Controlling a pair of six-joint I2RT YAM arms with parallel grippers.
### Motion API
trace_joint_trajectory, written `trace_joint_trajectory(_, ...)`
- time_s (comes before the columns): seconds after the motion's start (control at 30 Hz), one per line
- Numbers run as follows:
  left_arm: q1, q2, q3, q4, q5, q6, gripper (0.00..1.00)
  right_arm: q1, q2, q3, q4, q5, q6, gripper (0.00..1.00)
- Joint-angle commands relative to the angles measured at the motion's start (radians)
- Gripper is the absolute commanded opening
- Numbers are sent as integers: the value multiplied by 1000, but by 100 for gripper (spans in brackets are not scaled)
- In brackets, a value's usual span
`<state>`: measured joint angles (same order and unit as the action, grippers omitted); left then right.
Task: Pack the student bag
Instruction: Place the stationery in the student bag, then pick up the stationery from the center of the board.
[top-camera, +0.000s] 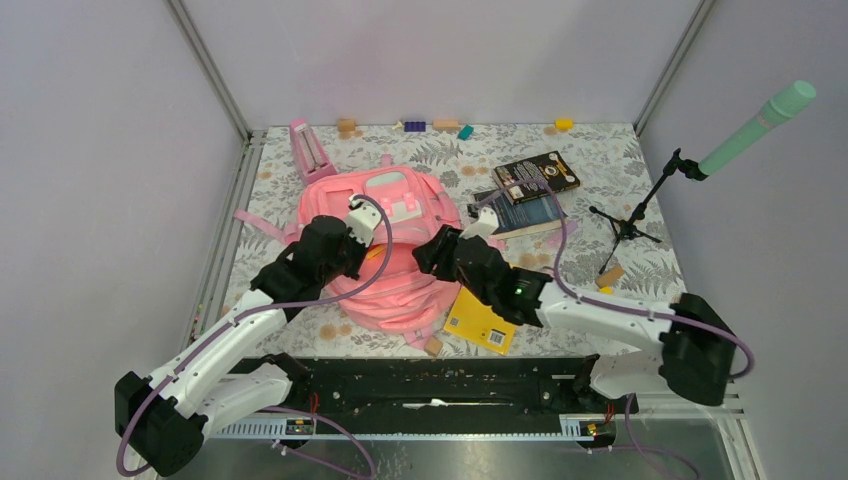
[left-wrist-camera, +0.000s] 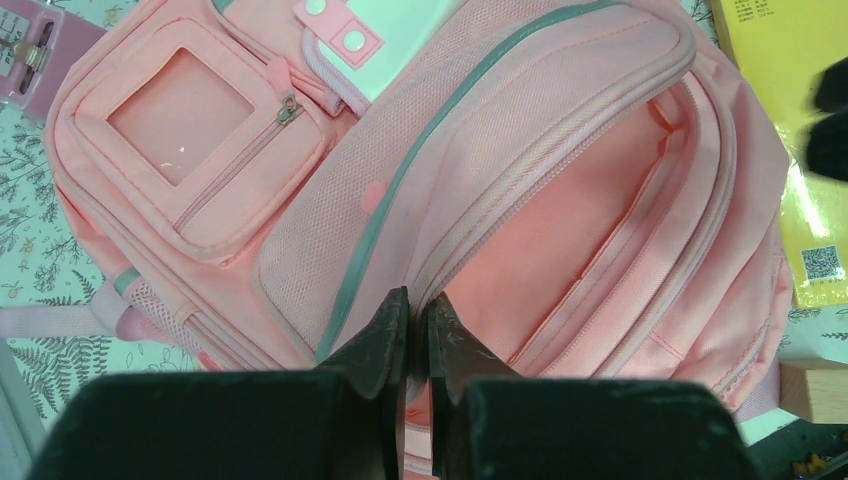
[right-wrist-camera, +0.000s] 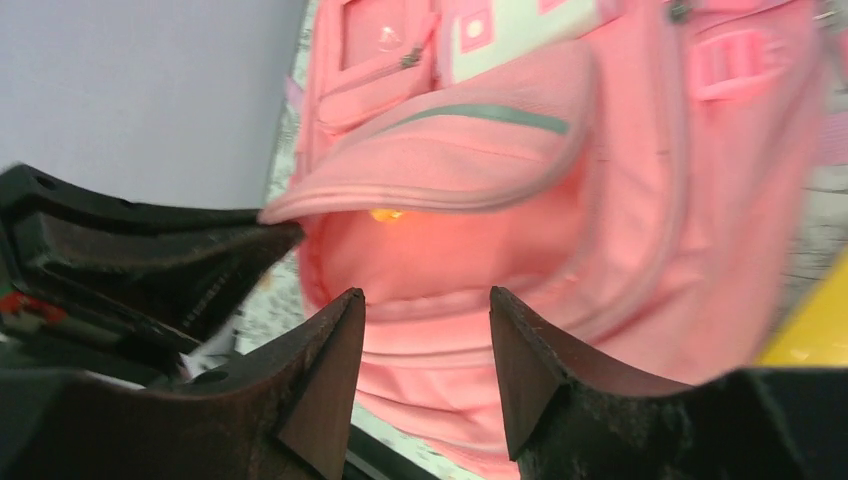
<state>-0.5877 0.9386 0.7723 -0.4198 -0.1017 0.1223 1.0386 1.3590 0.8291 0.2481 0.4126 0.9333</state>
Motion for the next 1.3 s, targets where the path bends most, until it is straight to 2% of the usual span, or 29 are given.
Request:
trace_joint_trajectory(0.0,0,-10,47,57,-15,-15,0,-56,-135,-48,-255,54,-196,57)
trace_joint_trajectory(0.13,1,-9,47,56,-15,-16,0,-232,-244,-106,-443,-61,-199,57)
trace_joint_trajectory(0.23,0,-7,48,54,-15,-16,0,-344,-305,-93,-673,-38,-200,58)
trace_joint_trajectory(0.3,1,-8,50,52,-16,-16,0,-419,-352,-105,-758,-35,-209,59)
trace_joint_trajectory(0.53,1,-11,53,49,-4,-22,0,-807,-532,-215,-850,-143,-286,68)
trace_joint_trajectory(0.63,0,-14,53,47,-4,-24,0,-1007,-521,-250,-849,-246,-339,71)
trace_joint_trajectory(0.7,0,-14,54,46,-2,-26,0,-1084,-475,-254,-848,-297,-370,70)
trace_joint_trajectory(1.07,0,-26,55,46,2,-27,0,-1120,-271,-210,-827,-317,-432,72)
trace_joint_trajectory(1.27,0,-31,55,46,-2,-27,0,-1120,-195,-206,-802,-345,-447,68)
